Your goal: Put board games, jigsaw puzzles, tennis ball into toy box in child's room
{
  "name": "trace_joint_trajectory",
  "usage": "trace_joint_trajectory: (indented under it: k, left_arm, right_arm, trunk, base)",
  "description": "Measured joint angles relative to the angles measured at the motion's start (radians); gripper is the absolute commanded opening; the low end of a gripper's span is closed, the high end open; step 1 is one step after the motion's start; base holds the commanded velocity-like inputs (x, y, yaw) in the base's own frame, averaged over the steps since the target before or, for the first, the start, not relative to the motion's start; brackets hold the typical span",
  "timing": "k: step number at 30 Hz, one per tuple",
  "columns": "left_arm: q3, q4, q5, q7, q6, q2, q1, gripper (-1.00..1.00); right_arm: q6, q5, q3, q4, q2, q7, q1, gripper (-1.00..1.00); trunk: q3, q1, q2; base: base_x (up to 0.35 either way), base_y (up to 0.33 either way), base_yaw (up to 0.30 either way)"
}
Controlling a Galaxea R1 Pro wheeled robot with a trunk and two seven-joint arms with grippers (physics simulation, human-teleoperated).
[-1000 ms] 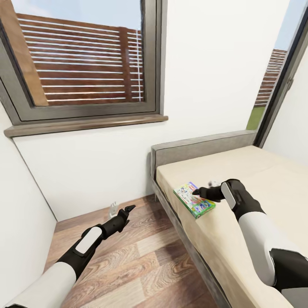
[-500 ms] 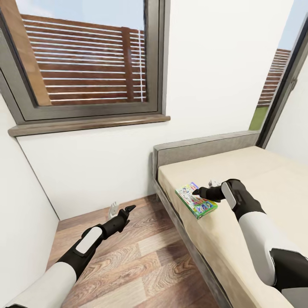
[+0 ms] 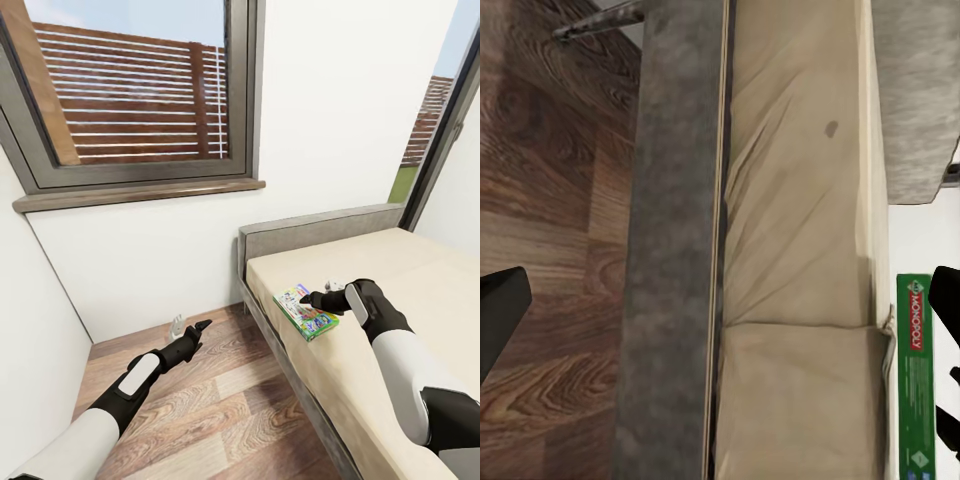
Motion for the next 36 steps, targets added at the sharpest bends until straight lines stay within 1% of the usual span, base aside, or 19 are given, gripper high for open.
trace_joint_trajectory:
  k: [6,11,18,32,36]
  left_arm:
    - [0.000,0.000,0.000,0.000,0.000,-0.001,0.000,1.00]
    - [0.000,0.000,0.000,0.001,0.000,-0.001,0.000,1.00]
    - [0.000,0.000,0.000,0.001,0.000,-0.001,0.000,1.00]
    - [-0.001,0.000,-0.001,0.001,-0.001,-0.003,0.000,1.00]
    - [0.000,0.000,-0.009,0.001,-0.001,-0.003,0.000,1.00]
  right_arm:
    - [0.000,-0.001,0.000,0.000,-0.001,0.000,0.000,1.00]
    - [0.000,0.007,0.000,-0.001,0.000,0.000,0.000,1.00]
    - [0.000,0.005,0.000,-0.001,0.000,-0.001,0.000,1.00]
    - [0.000,0.000,-0.001,0.000,-0.001,0.000,0.000,1.00]
    - [0.000,-0.001,-0.001,0.001,-0.001,0.000,0.000,1.00]
  trunk:
    - [0.000,0.000,0.000]
    - [0.000,0.000,0.000]
    - [0.000,0.000,0.000]
    - [0.000,0.000,0.000]
    - [0.000,0.000,0.000]
  base:
    - [0.000,0.000,0.021]
    - [0.000,0.000,0.121]
    - [0.000,0.000,0.085]
    - [0.000,0.000,0.019]
    - [0.000,0.000,0.004]
